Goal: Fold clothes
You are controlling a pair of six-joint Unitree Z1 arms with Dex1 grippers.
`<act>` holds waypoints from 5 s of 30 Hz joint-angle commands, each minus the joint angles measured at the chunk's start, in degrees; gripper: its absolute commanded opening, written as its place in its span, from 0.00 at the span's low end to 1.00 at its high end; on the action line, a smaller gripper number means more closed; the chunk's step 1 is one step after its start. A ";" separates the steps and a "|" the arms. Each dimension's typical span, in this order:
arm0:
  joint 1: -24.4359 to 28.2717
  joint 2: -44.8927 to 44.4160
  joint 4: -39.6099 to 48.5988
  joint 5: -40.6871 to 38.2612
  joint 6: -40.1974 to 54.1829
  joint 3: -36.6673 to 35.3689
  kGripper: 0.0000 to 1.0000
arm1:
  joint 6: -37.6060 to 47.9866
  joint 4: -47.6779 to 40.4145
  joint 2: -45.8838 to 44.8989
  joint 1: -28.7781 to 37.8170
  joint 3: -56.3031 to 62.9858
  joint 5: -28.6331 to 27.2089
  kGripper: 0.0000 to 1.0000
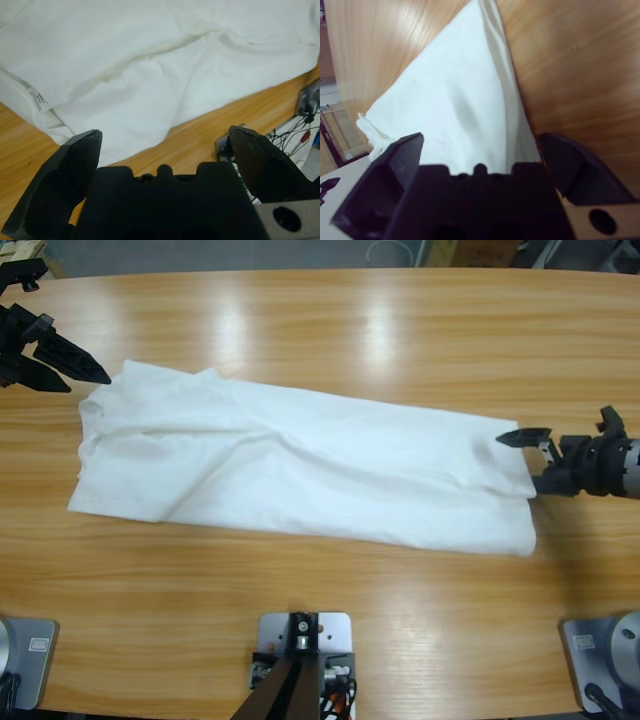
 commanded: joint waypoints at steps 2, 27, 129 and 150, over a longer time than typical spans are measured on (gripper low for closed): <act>-0.42 -0.18 0.82 1.13 -0.44 1.58 1.00 | 4.99 -0.04 1.89 5.97 6.20 0.33 0.98; -0.42 0.33 0.82 1.66 -0.36 1.16 1.00 | 6.13 -0.69 3.12 7.47 6.40 -0.70 0.00; -3.39 6.78 0.74 -0.79 -0.27 0.00 1.00 | -13.17 94.18 36.99 39.76 -122.94 -16.21 0.00; -3.93 8.61 0.74 -1.79 -0.09 -1.06 1.00 | -9.58 103.92 55.22 48.88 -152.95 -11.04 0.00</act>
